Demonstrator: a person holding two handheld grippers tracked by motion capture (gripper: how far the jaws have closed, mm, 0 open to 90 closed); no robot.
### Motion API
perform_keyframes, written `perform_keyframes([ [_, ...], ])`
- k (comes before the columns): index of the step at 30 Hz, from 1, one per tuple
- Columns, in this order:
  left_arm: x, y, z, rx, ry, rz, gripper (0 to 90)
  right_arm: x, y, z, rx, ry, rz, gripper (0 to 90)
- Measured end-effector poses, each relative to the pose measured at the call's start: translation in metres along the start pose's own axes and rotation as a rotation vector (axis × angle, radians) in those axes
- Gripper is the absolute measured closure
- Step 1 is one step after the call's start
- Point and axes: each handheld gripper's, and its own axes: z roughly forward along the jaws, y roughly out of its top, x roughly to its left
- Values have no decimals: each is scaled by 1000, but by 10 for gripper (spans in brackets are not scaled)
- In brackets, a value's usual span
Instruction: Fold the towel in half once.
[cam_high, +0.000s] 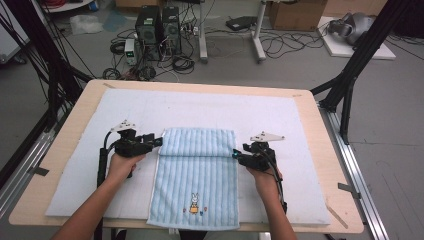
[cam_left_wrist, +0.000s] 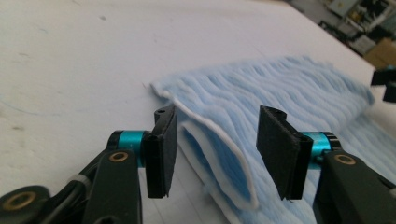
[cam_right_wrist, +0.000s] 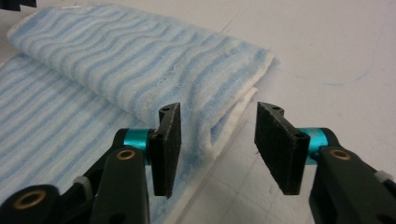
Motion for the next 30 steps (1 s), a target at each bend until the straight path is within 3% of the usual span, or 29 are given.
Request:
perform_keyframes([
  [3, 2, 9, 7, 26, 56, -25, 273, -2, -2, -2, -3, -15, 14, 463],
  [5, 3, 16, 11, 25, 61, -34, 221, -5, -2, -3, -7, -17, 22, 455],
  [11, 4, 30, 32, 79, 87, -24, 202, -9, -3, -5, -16, -20, 41, 428],
  [15, 4, 31, 48, 107, 84, -34, 284, -10, -6, -3, -11, -20, 45, 422],
  [18, 4, 24, 60, 168, 95, -36, 320, -11, -6, -3, -12, -17, 52, 418],
  [20, -1, 23, 62, 170, 129, 10, 358, -10, -6, -3, -13, -14, 42, 417],
  [22, -3, 23, 62, 177, 131, 26, 433, -9, -6, -1, -6, -9, 41, 417],
  [26, -8, 21, 63, 189, 158, 106, 597, -6, -6, 3, 5, -7, 20, 412],
  [30, -8, 21, 63, 194, 157, 126, 757, -5, -6, 3, 10, -8, 26, 392],
])
